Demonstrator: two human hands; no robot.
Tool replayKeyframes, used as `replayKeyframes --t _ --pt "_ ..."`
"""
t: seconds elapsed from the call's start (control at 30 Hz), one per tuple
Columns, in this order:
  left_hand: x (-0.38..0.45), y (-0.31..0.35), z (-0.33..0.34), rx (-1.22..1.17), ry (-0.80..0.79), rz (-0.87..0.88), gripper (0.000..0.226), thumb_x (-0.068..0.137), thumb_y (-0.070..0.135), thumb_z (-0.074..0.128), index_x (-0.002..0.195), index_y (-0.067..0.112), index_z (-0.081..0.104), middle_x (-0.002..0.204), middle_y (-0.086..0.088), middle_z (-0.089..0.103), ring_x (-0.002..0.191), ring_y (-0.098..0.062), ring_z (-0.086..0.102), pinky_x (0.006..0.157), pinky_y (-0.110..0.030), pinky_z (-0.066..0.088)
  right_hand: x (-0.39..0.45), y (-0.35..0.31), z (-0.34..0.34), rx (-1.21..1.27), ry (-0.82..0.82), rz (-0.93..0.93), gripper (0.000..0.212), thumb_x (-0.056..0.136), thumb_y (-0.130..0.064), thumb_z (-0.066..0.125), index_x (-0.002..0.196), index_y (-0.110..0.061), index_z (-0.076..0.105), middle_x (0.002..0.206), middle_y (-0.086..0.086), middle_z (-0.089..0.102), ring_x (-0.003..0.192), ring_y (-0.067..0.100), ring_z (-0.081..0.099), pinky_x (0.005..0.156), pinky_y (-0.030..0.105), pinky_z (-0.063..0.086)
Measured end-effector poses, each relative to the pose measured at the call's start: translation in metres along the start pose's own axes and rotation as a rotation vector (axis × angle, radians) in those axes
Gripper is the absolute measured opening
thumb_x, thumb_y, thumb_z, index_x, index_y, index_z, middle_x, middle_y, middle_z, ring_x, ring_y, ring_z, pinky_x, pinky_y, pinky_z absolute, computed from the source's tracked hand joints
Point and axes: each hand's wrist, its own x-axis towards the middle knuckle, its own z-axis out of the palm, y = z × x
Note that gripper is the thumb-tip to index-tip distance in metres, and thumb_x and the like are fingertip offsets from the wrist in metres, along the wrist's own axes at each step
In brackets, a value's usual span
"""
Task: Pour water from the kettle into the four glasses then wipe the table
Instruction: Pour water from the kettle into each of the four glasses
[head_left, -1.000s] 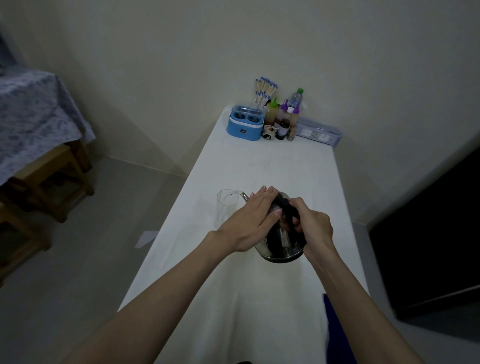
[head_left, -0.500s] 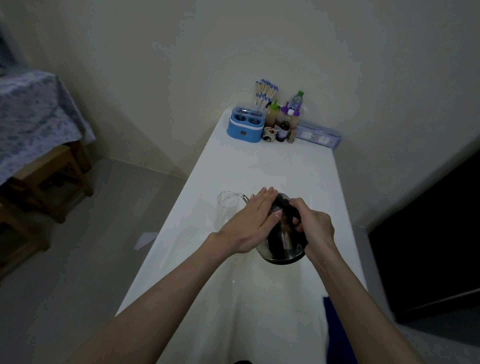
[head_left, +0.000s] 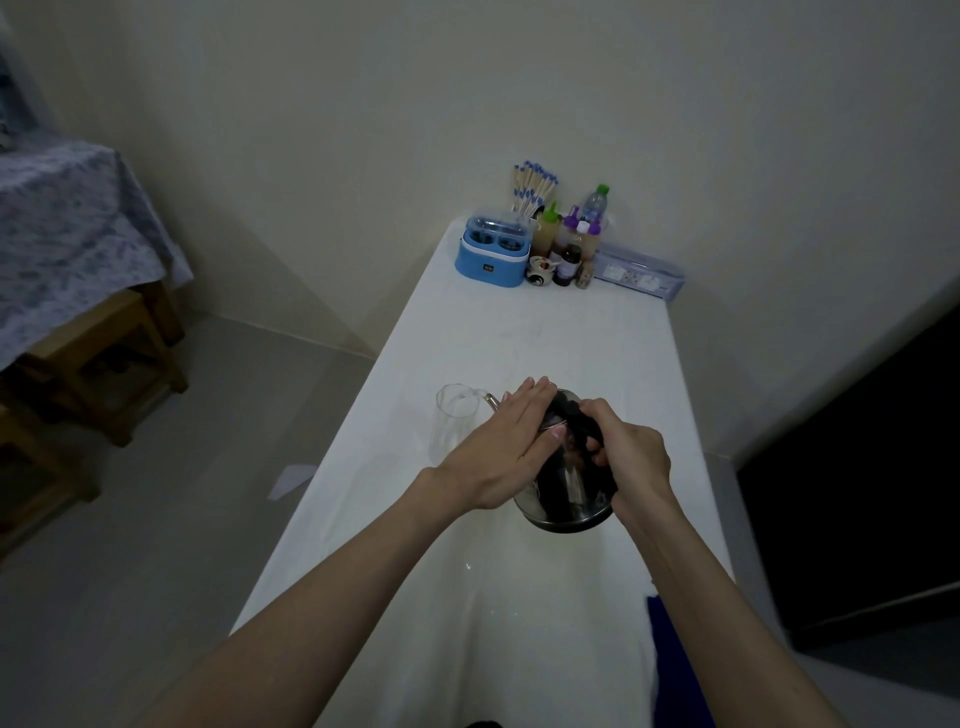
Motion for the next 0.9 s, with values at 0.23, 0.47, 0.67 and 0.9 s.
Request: replayKeyframes --t 0.23,0.47,0.67,0.9 --pt "-0.0005 0.0005 0.0003 -0.009 -0.005 0.0 0.059 0.104 0.039 0.025 0.155 0.015 0.009 0.164 0.002 0.005 0.149 -0.004 -0.006 0.122 -0.028 -0.002 0.0003 0.0009 -0.0009 -0.01 0.009 0.003 0.038 0.075 -0.045 0.072 0.06 -0.01 0.067 0.059 0.0 0.063 0.065 0.019 0.058 0.071 0.036 0.048" --pt "-0.0006 0.0031 0.0004 -0.01 -0.008 -0.002 0.059 0.104 0.039 0.025 0.155 0.015 0.009 0.164 0.002 0.004 0.149 -0.005 -0.006 0.122 -0.028 -0.002 0.0 0.0006 -0.0022 -0.01 0.007 0.015 0.039 0.073 -0.047 0.072 0.063 -0.01 0.069 0.06 0.0 0.064 0.066 0.02 0.059 0.07 0.036 0.048" --pt "-0.0006 0.0038 0.0001 -0.003 -0.012 0.0 0.059 0.104 0.039 0.025 0.155 0.014 0.008 0.164 0.001 0.004 0.149 -0.005 -0.006 0.122 -0.028 -0.002 -0.0004 0.0005 -0.0035 -0.011 0.009 0.011 0.04 0.073 -0.048 0.072 0.063 -0.01 0.069 0.059 -0.001 0.064 0.065 0.02 0.059 0.068 0.034 0.047" --pt "-0.0004 0.005 -0.0004 -0.004 -0.016 -0.002 0.06 0.104 0.039 0.025 0.155 0.015 0.007 0.164 0.003 0.002 0.149 -0.004 -0.008 0.122 -0.028 -0.002 -0.0017 -0.002 -0.0046 -0.007 0.01 0.009 0.039 0.074 -0.047 0.073 0.061 -0.01 0.067 0.059 -0.001 0.063 0.064 0.019 0.058 0.066 0.033 0.046"
